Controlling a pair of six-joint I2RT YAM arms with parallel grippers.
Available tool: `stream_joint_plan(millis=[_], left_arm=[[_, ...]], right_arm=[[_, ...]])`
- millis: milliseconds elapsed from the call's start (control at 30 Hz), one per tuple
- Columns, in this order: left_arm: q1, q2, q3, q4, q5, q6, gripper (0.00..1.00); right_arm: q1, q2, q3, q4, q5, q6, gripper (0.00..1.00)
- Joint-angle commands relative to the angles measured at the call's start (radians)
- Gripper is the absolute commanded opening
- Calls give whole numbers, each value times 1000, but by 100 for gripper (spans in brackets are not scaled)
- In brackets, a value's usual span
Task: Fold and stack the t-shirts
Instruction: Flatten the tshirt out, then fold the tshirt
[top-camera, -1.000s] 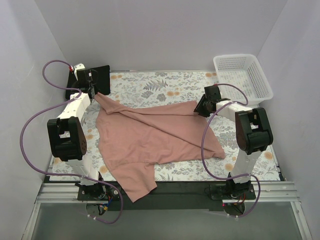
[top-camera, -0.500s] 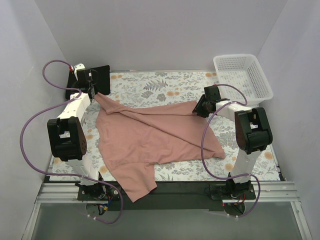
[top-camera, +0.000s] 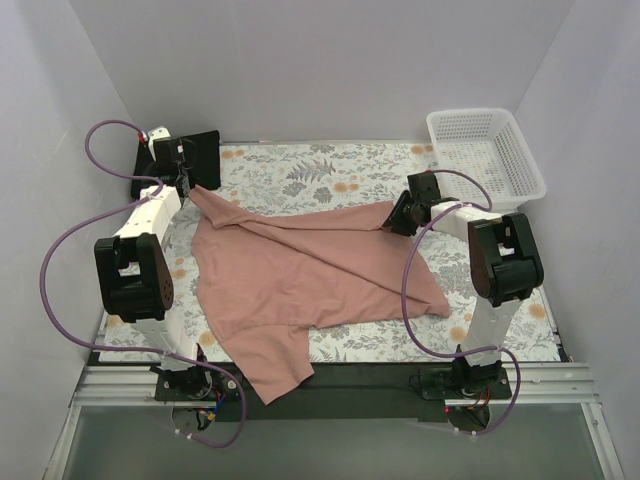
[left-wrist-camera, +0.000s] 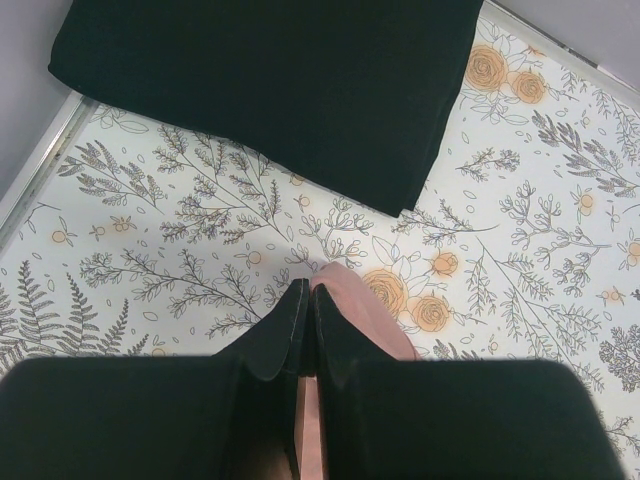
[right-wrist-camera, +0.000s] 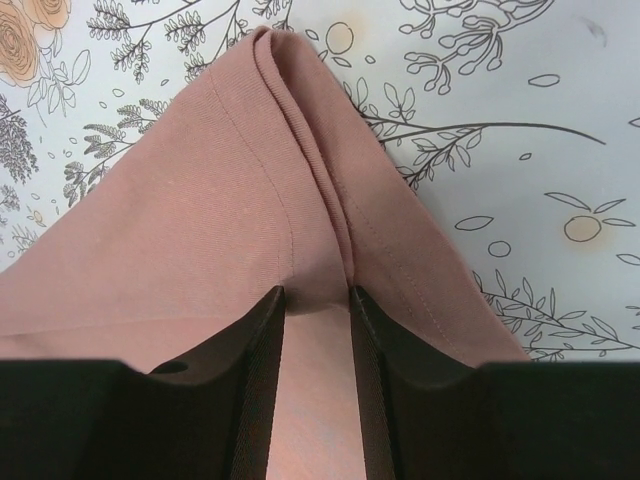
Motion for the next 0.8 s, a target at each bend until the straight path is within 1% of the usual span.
stream_joint_plan(millis=[0,67,133,167,200,233,267,367,400,633,767], left_arm=[[-2,-33,-1,5,-19,13,0],[-2,-33,-1,7,-19,12,0],[-1,-33,-1,5,-20,13,0],[-1,-31,-1,5,-20,13,0],[-2,-33,-1,5,-20,13,0],[-2,-33,-1,5,-19,13,0],[-1,-31,-1,5,-19,13,0],[-2,-31,0,5,-19,13,0],[-2,-33,-1,5,-19,15,0],[-2,-42,8,4,-8,4,0],[-1,-33,43,-4,26,-28,0]], right_arm=[[-2,29,21,24,3,-14,38],[-2,32,22,24,2,-12,38],[-2,34,28,24,6,-14,31],[-1,32,30,24,8,-15,31],[-2,32,30,22,8,-17,26],[-2,29,31,22,9,-21,23],[-2,27,31,24,11,-23,17],[-2,15,38,22,15,-34,7],[-2,8,41,24,18,-43,2],[-13,-32,113,13,64,-146,1],[-25,-45,172,10,144,-231,1]])
